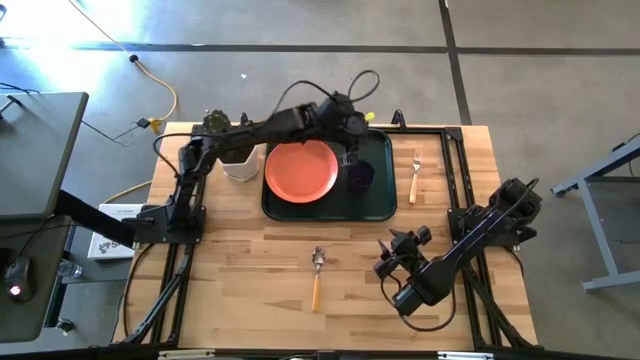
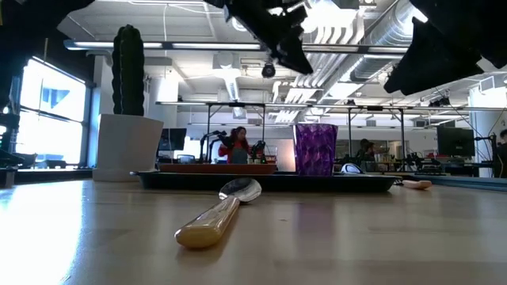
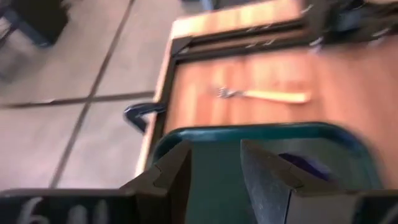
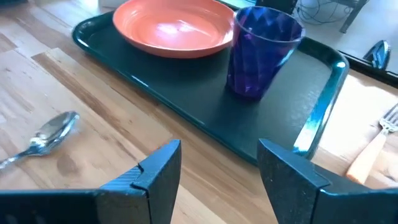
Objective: Pick and place plate/cup/fork/spoon on tray
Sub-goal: Put the violet cup to the right of the orange plate on the dark green tray
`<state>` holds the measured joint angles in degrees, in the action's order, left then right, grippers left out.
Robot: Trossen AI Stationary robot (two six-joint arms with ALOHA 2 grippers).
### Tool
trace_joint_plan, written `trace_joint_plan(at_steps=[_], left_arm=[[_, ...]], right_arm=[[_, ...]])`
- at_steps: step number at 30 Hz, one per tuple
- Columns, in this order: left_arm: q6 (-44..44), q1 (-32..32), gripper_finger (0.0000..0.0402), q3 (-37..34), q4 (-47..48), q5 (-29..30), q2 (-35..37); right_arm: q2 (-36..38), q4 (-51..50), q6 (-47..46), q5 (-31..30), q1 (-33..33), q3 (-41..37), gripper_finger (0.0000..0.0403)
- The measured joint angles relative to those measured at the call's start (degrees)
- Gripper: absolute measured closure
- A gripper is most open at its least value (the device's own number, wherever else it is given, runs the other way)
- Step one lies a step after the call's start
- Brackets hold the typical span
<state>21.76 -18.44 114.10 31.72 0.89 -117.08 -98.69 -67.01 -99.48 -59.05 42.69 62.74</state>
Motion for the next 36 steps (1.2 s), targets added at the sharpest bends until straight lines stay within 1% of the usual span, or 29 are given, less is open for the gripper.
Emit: trace_joint_plan(at_steps=[3, 5, 8, 12, 15, 18, 20, 22, 25, 28, 30, 32, 36], left_arm=[[-0.90, 0.94, 0.0289, -4.39, -1.59, -3.19, 3.07], [-1.08, 2.22, 0.0300, -9.24, -2.50, -3.64, 4.79], [-0.29, 4.62, 0.0316, -18.34, -6.42, -3.63, 8.16], [-0.67, 8.07, 0.0334, -32.27, -16.37, -3.39, 13.86], [-1.13, 11.54, 0.0348, -44.52, -29.12, -3.16, 19.36], [-1.65, 15.30, 0.0363, -55.92, -46.50, -3.97, 23.43], [-1.70, 17.21, 0.0373, -61.77, -54.95, -5.94, 23.83], [-1.66, 18.46, 0.0382, -65.84, -61.76, -7.36, 23.00], [-2.41, 19.58, 0.0396, -68.23, -70.67, -8.69, 19.80], [-3.81, 19.82, 0.0400, -67.66, -74.71, -9.00, 14.78], [-4.15, 19.40, 0.0399, -66.10, -75.28, -8.81, 11.52], [-4.65, 18.99, 0.0399, -64.26, -74.77, -7.31, 8.91], [-5.42, 18.67, 0.0401, -63.52, -72.71, -3.47, 7.19]], right_arm=[[-0.01, 0.12, -3.77, 0.87, 0.47, -2.26, 0.0201], [-0.01, 0.22, -6.83, 2.20, 0.71, -3.74, 0.0201], [-0.01, 0.64, -11.02, 3.54, 0.99, -5.57, 0.0201], [0.01, 4.12, -12.64, 3.42, 0.73, -7.59, 0.0201], [-0.01, 6.22, -12.13, 4.09, -0.25, -8.49, 0.0201], [-0.03, 8.39, -10.86, 4.19, -1.13, -9.03, 0.0201], [-0.02, 9.53, -9.21, 4.30, -1.68, -8.99, 0.0201], [-0.01, 10.74, -7.50, 4.37, -2.37, -8.79, 0.0201], [-0.01, 13.63, -5.34, 4.45, -3.20, -8.79, 0.0201], [-0.01, 18.58, -2.13, 2.90, -4.60, -8.79, 0.0201], [-0.01, 23.48, 2.97, 1.45, -6.47, -8.80, 0.0201], [-0.01, 25.95, 9.31, 1.10, -9.08, -8.84, 0.0201], [-0.01, 23.32, 16.34, 2.28, -14.63, -9.09, 0.0202]])
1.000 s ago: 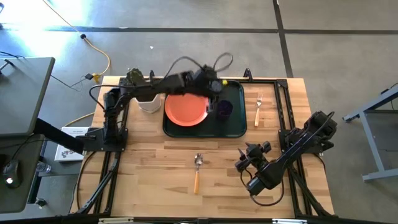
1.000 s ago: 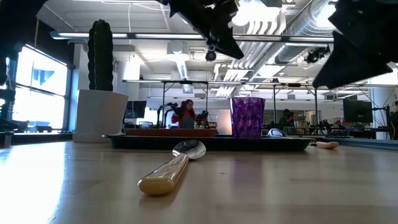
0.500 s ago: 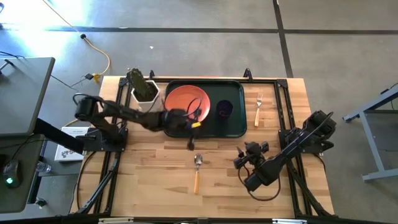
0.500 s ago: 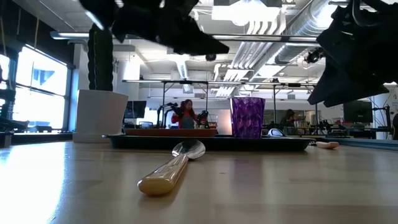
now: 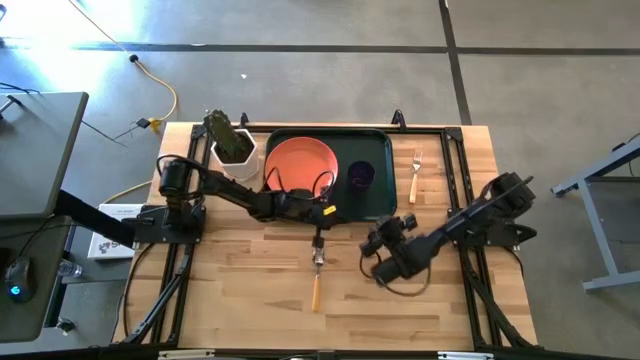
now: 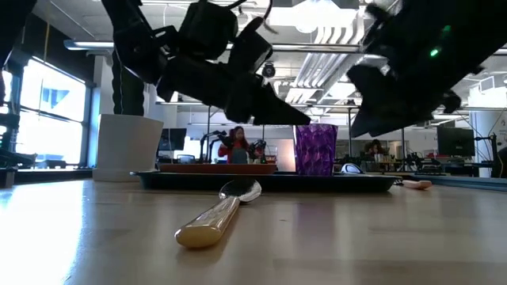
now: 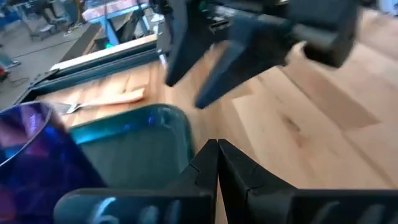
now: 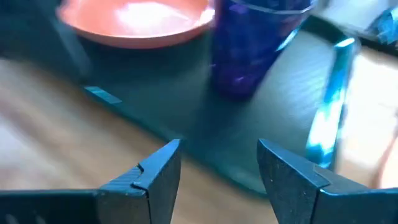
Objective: Pick and place plate/cup/fork/spoon on tray
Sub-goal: Put the violet cup to the right of the orange plate on the dark green tray
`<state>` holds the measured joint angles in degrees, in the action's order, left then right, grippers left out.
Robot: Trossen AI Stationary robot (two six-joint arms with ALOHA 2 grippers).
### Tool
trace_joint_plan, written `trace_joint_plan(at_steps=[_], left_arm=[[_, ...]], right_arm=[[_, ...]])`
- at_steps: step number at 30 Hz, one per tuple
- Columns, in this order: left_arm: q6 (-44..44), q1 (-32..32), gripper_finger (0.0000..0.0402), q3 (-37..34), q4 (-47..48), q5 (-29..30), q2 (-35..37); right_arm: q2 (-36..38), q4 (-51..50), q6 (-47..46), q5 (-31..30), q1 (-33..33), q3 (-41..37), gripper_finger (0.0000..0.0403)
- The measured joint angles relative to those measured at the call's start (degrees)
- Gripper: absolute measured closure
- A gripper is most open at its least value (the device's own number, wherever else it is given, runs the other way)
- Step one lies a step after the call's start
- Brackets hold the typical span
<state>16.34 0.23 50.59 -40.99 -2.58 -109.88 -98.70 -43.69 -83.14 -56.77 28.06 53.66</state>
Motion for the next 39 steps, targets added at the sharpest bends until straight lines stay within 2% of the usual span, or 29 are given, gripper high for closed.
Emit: trace_joint_plan(at_steps=[4, 7, 13, 16, 21, 24, 28, 34, 39], left_arm=[[0.75, 0.12, 0.0401, -0.24, 5.25, 2.22, 2.52], [-1.28, 0.26, 0.0401, -0.24, 13.05, 5.08, 5.65], [-6.21, 0.26, 0.0401, -0.19, 31.21, 14.20, 12.13], [-6.23, 0.95, 0.0401, -0.29, 36.79, 17.70, 14.12], [-6.72, 2.97, 0.0401, -0.28, 37.85, 19.31, 14.19], [-7.02, 3.83, 0.0401, -0.28, 37.81, 19.45, 13.55], [-10.14, 4.11, 0.0401, -0.24, 39.60, 21.71, 13.53], [-13.21, 2.31, 0.0401, -0.26, 44.48, 31.76, 13.53], [-14.82, 0.72, 0.0401, -0.28, 46.75, 32.27, 13.53]], right_arm=[[0.00, 0.67, 7.98, 0.39, -5.13, -2.61, 0.0211], [0.00, 5.02, 12.00, 1.31, -9.67, -5.47, 0.0226], [0.00, 35.81, 27.33, 7.48, -15.83, -14.90, 0.0282], [0.00, 46.13, 31.41, 9.02, -18.07, -18.54, 0.0314], [0.00, 49.46, 34.70, 10.21, -21.44, -20.45, 0.0357], [0.00, 54.02, 40.57, 10.92, -22.89, -20.53, 0.0371], [0.00, 60.31, 47.40, 18.02, -24.89, -20.41, 0.0381], [0.00, 60.49, 49.97, 17.96, -28.18, -20.40, 0.0391], [0.00, 62.83, 53.40, 19.04, -31.03, -20.40, 0.0392]])
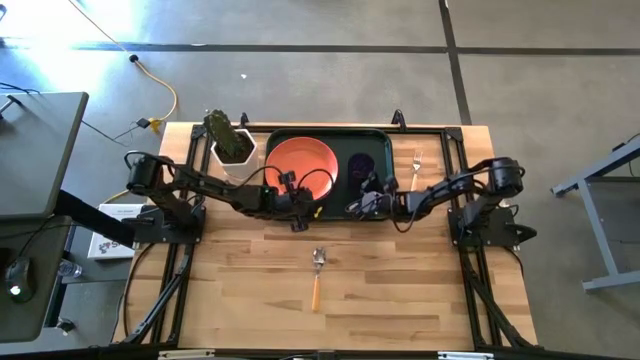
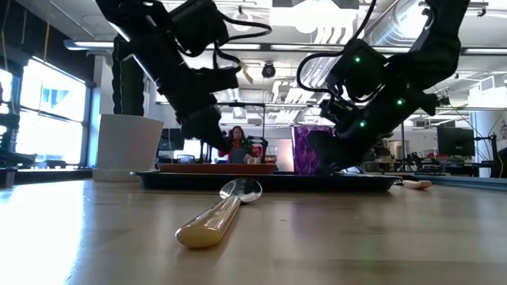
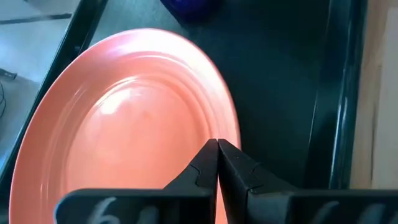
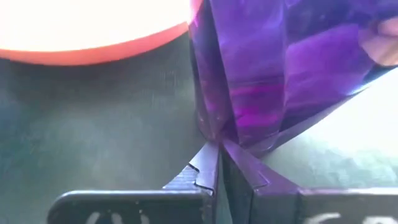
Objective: Pick and place plate/cup/fork/spoon on tray
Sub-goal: Put the violet cup to the right of the orange plate on the dark green tray, then put the orange fork to the right of the violet cup on the dark green tray
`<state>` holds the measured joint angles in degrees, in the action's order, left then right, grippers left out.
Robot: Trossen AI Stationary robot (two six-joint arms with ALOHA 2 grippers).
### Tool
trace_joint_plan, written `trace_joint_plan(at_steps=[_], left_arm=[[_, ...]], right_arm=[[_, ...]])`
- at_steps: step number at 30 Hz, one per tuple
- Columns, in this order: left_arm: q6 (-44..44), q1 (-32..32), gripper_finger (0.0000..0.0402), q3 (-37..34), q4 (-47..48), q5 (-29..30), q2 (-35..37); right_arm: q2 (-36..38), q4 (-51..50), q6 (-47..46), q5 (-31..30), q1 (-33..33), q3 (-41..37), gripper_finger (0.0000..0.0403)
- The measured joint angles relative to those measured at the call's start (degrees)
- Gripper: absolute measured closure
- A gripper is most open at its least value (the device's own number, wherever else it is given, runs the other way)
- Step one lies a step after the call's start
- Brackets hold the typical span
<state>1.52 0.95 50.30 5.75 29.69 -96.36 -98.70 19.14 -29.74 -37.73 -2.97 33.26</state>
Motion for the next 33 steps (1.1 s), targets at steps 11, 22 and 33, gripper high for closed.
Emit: trace_joint_plan(at_steps=[11, 22, 33], left_arm=[[0.02, -0.22, 0.0401, 0.00, 0.42, -0.15, 0.00], [0.05, -0.94, 0.0401, -4.15, -2.14, -0.19, 0.09], [-1.90, -2.29, 0.0401, -12.17, -13.50, -0.55, 0.09]], right_arm=[[0.00, 4.37, 7.47, 3.24, -7.21, 0.00, 0.0392], [2.65, 0.34, 3.90, 14.01, -6.64, 0.00, 0.0385], [30.31, -43.78, -18.73, 4.81, 2.12, 0.09, 0.0311]])
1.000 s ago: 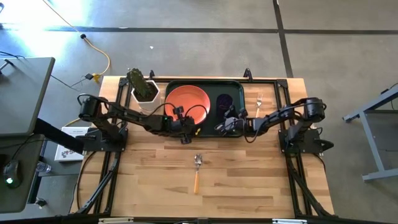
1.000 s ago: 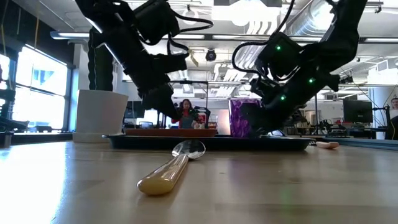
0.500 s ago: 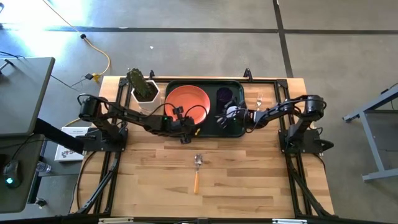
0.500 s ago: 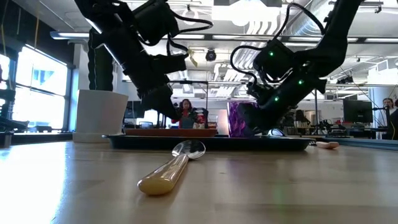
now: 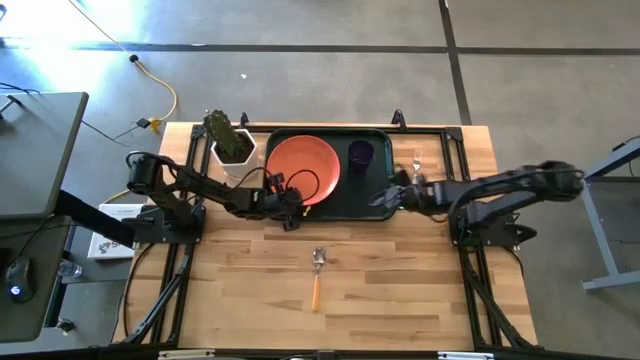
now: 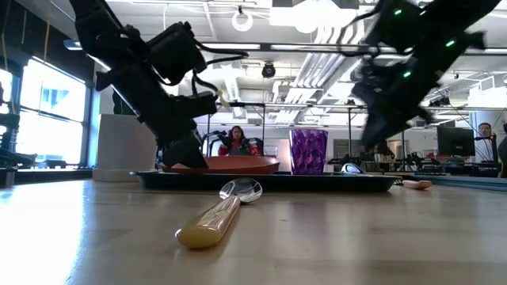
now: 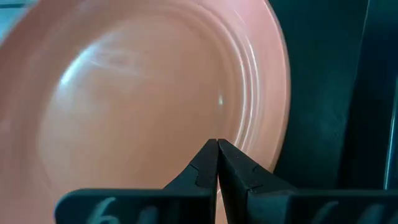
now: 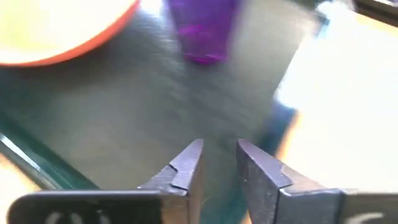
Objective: Pick and place plate/cup/fork/spoon on tray
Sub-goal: Put the orange fork to the right of the violet cup on the dark green tray
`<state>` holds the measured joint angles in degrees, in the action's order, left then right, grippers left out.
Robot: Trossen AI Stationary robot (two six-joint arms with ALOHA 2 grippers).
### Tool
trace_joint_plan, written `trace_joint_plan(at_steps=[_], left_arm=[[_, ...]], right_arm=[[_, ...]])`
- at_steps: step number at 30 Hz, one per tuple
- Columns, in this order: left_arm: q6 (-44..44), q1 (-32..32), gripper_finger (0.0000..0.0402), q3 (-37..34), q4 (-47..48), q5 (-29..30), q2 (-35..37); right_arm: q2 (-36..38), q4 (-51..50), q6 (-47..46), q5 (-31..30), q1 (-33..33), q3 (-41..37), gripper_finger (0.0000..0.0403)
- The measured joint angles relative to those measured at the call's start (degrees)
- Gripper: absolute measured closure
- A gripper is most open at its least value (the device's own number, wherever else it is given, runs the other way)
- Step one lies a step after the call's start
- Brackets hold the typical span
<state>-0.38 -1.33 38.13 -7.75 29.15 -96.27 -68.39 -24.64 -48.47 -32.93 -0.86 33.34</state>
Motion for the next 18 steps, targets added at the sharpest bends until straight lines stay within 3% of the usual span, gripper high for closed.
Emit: trace_joint_plan(at_steps=[4, 8, 13, 18], left_arm=[[0.81, 0.18, 0.0401, 0.07, -1.26, 0.00, 0.01], [3.77, -0.23, 0.0401, 0.06, -5.71, -0.51, 0.00], [6.49, -1.41, 0.0401, 0.68, -12.39, -7.22, 0.00], [9.09, -0.61, 0.0401, 3.81, -13.23, -14.51, 0.05]], right_arm=[[7.61, -13.52, -9.28, -2.85, -0.69, 0.00, 0.0275], [10.56, -18.28, -10.83, -3.53, -5.30, 0.00, 0.0235], [8.58, -18.27, -9.35, -0.33, -14.72, -0.02, 0.0197], [3.43, -17.07, -5.16, 5.84, -24.48, -0.07, 0.0192]])
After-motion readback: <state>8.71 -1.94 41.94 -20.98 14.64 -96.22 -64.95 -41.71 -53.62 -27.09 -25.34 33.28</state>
